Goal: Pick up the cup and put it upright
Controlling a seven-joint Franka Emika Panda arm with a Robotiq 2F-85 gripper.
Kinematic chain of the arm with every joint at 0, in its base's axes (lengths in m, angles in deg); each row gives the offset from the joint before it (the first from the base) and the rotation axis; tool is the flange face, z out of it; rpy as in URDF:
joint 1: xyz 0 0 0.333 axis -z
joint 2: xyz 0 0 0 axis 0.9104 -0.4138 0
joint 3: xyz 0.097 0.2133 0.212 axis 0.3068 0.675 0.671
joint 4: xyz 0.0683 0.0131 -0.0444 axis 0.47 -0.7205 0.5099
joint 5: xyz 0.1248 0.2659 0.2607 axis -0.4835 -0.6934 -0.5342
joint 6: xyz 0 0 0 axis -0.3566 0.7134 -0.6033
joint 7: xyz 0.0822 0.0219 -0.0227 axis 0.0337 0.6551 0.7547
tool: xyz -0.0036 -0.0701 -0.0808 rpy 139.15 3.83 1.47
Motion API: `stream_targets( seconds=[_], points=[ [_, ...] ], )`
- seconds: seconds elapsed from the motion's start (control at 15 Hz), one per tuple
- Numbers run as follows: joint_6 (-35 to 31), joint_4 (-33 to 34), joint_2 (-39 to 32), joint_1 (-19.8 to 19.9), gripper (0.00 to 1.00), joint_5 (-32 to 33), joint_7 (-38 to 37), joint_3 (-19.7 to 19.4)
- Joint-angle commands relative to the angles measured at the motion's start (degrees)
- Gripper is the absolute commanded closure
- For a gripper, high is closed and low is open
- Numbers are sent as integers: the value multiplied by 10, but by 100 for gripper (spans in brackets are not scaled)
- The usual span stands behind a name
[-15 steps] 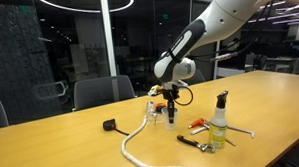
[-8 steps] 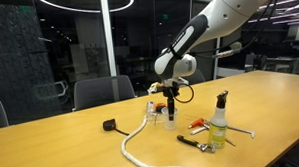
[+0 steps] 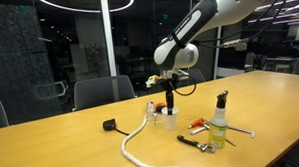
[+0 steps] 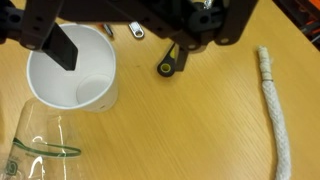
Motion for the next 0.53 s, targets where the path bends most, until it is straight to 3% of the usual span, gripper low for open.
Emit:
stream_targets(
  seconds=[0.0, 0.2, 0.47],
  points=[
    [55, -40, 99, -3, 0, 26, -20, 10],
    [131, -58, 172, 7, 0, 11, 27, 31],
    [180, -139, 278, 17, 0, -19, 175, 42]
  ],
)
